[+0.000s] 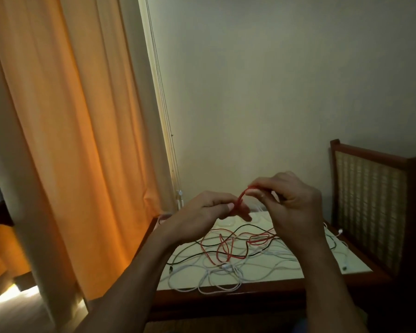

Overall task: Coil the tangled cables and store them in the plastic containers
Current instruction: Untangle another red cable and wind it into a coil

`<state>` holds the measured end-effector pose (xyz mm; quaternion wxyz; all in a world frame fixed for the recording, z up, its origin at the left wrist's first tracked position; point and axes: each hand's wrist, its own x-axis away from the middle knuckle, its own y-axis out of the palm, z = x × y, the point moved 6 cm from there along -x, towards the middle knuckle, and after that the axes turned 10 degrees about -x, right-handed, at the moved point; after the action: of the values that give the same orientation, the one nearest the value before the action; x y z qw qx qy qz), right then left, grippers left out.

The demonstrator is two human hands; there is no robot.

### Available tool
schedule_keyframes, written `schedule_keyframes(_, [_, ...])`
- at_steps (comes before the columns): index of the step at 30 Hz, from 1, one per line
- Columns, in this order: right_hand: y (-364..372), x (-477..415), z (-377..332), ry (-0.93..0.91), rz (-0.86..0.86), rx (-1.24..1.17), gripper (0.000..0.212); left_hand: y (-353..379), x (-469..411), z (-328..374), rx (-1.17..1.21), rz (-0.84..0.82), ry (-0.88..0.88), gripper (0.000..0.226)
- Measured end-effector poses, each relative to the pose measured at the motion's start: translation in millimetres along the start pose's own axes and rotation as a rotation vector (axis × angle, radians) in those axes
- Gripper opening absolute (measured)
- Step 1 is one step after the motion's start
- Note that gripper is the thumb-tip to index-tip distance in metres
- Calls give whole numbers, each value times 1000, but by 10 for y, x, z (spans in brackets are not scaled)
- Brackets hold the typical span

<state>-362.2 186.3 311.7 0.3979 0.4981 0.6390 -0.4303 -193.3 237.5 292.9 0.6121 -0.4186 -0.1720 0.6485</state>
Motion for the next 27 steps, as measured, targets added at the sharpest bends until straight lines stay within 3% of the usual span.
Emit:
schedule_keyframes(7, [71, -199, 101, 127, 40, -272, 8, 153, 157, 190, 360, 157, 39, 41])
schedule_keyframes(13, [127, 68, 293, 326, 70, -485, 16, 301, 266, 415, 818, 305, 222, 39])
schedule_keyframes(18, [241, 294, 274, 359, -7, -461, 22, 221, 224, 524, 1058, 440, 286, 39])
schedule_keyframes(22, [190, 346, 274, 374, -52, -364, 16, 135, 151, 546, 1023, 544, 275, 43])
schedule_keyframes(27, [75, 357, 223, 302, -52, -190, 11, -29, 121, 381, 668, 688, 164, 38])
